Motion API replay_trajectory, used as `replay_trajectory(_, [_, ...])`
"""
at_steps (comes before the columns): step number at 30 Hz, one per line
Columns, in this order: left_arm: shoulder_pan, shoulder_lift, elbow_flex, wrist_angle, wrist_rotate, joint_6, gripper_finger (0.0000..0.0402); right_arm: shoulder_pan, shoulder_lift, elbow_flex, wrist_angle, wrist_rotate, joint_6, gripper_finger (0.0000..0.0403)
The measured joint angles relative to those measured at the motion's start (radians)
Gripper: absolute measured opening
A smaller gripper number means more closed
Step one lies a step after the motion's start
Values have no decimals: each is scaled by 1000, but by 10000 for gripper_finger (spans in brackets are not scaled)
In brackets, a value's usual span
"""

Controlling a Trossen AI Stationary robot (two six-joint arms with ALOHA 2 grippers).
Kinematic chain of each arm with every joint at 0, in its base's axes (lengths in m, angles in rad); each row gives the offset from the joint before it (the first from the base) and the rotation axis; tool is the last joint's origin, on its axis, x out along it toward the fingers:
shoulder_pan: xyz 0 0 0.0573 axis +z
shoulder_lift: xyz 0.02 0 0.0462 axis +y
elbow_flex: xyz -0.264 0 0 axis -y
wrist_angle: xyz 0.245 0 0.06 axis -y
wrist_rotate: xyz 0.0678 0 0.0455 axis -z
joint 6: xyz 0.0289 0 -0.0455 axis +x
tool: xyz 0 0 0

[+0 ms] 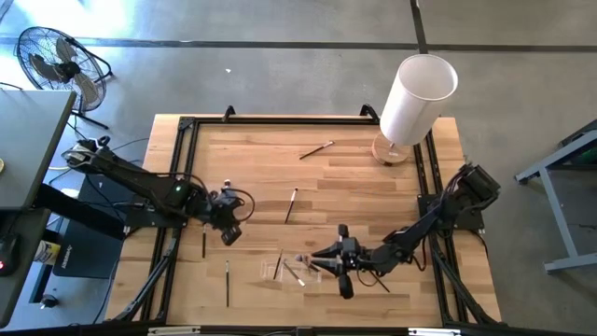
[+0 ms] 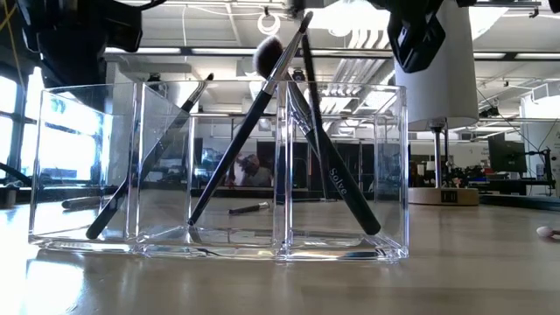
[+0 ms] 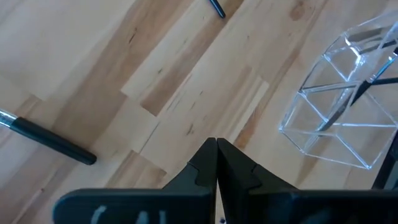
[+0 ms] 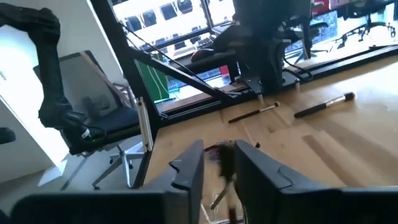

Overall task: Put items in baskets/containers
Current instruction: Put the black brow brush into the transparent organizer, then put the black eyeshadow brush into the transparent organizer

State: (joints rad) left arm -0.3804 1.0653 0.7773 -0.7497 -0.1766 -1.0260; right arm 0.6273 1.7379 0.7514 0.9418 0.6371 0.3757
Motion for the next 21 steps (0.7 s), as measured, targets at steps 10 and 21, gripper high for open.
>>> replay_trajectory(10, [0, 0, 0, 2, 12, -1, 0, -60, -242, 0, -459, 9, 30, 80])
replay_trajectory(21, [0, 0, 0, 46, -35, -4, 0, -288, -434, 0, -1316, -177, 450, 11])
